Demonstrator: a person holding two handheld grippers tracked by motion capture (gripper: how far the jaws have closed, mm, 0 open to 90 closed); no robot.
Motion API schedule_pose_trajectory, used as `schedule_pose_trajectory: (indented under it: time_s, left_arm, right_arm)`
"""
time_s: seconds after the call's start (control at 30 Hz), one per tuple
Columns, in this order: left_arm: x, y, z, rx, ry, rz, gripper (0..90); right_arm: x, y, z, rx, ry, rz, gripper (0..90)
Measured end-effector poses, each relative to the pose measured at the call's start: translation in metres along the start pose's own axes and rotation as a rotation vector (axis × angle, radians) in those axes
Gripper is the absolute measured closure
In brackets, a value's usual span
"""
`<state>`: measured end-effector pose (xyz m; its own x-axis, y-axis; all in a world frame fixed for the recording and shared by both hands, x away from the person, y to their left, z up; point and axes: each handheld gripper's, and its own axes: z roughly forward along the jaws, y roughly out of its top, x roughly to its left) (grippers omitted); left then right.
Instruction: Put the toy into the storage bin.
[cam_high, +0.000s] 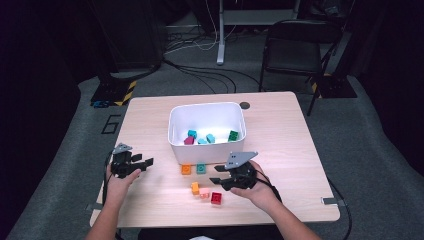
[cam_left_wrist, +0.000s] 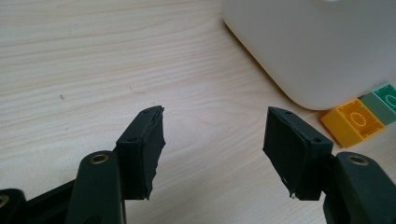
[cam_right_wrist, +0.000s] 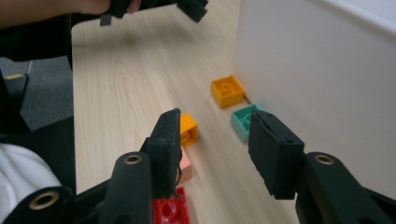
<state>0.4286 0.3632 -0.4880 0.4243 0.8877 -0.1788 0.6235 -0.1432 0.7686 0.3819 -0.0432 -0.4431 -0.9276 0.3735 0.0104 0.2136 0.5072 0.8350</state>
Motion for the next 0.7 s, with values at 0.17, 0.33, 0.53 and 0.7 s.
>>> schedule_pose_trajectory:
  time_s: [0.17,0.33,0.53,0.7]
  left_arm:
    - [0.000,0.000,0.002,0.002,-0.003,0.001,37.6]
    - [0.000,0.001,0.002,0.003,-0.004,0.000,37.6]
    - [0.001,0.001,0.001,-0.002,0.000,0.001,37.7]
    - [0.001,0.001,0.001,-0.003,0.001,0.003,37.7]
  right_arm:
    - [0.003,-0.015,0.009,0.029,0.010,0.006,53.7]
    - [0.005,-0.025,0.015,0.045,0.021,0.004,53.8]
    - [0.009,-0.037,0.024,0.086,0.052,-0.005,53.7]
    - [0.013,-0.044,0.032,0.132,0.068,-0.031,50.9]
